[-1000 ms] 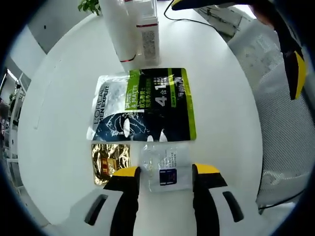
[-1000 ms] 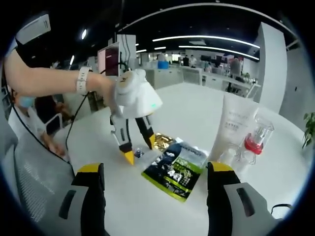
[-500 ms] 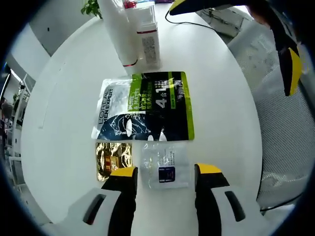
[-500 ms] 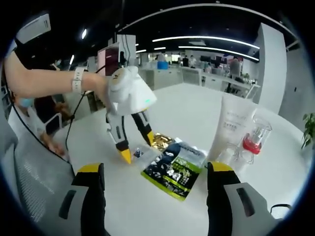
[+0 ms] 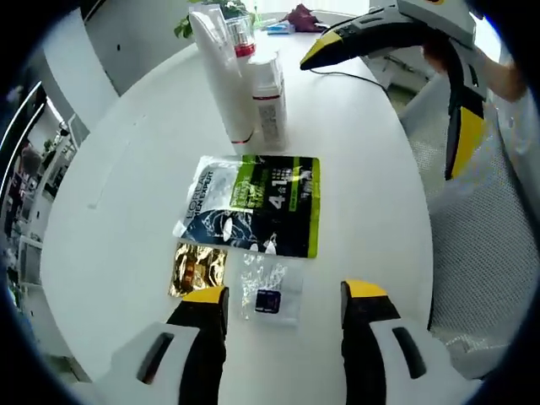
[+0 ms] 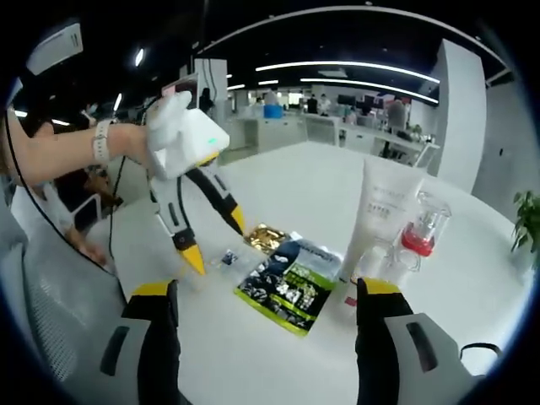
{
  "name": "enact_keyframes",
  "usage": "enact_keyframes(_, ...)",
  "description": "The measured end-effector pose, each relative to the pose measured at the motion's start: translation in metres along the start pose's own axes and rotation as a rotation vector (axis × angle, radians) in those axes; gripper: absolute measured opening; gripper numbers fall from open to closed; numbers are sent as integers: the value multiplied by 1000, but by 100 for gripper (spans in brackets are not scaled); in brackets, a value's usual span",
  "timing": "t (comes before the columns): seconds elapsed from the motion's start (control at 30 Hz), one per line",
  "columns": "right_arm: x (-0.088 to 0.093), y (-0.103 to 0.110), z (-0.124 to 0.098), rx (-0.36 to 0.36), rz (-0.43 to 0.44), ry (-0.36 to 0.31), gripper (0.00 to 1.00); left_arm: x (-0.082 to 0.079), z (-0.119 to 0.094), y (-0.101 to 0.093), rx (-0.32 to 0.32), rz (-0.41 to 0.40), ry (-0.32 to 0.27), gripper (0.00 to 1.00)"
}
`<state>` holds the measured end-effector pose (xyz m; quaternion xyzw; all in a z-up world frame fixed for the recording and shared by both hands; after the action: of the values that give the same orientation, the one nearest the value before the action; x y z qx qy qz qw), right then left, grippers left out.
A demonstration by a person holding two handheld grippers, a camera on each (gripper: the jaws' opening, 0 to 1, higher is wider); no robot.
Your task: Arrange the skincare products in the storage area until every visible bottle or jar stands upright without overlapping.
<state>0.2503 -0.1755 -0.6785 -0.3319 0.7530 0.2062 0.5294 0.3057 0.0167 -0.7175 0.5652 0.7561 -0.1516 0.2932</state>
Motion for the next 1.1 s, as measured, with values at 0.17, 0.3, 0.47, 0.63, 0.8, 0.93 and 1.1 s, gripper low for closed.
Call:
enact_keyframes(0.17,-1,-3,-5,2,-13,2,87,-4,-13,-9,-34,-20,-50,67)
enact_keyframes(0.3,-1,-6,-8,0,-27,9,89,-4,-22,-7,-77,-36,-77,73)
enact_keyframes(0.47,-6,-10,-15,5,-38,5,90,-8,-33,-16,-101,-44,-110,80)
enact_keyframes(0.63,-6,-13,-25,7,-49,12,91,-7,-41,-23,-125,-66,-149,84)
enact_keyframes(0.8,-4,-16,-33,17,-53,19,92,-5,-53,-28,-175,-95,-183,87)
enact_keyframes(0.93,-5,-17,-41,34,-49,16,94,-7,-62,-33,-205,-103,-211,91)
enact_keyframes(1.1,-5,-21,-51,62,-51,10,97,-11,-71,-38,-258,-144,-261,95)
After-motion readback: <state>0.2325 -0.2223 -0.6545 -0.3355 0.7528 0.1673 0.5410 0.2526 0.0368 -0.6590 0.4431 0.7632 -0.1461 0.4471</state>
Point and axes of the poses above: the point that each gripper's makers call its tool centre point, and the gripper's own axes: z roughly forward along the fingers, y roughly to its left, x roughly out of its underside, the point moved 8 cm from there along -z, roughly backward along the fingers, and after that the axes turned 9 degrees about -y, right-handed, at the moved point
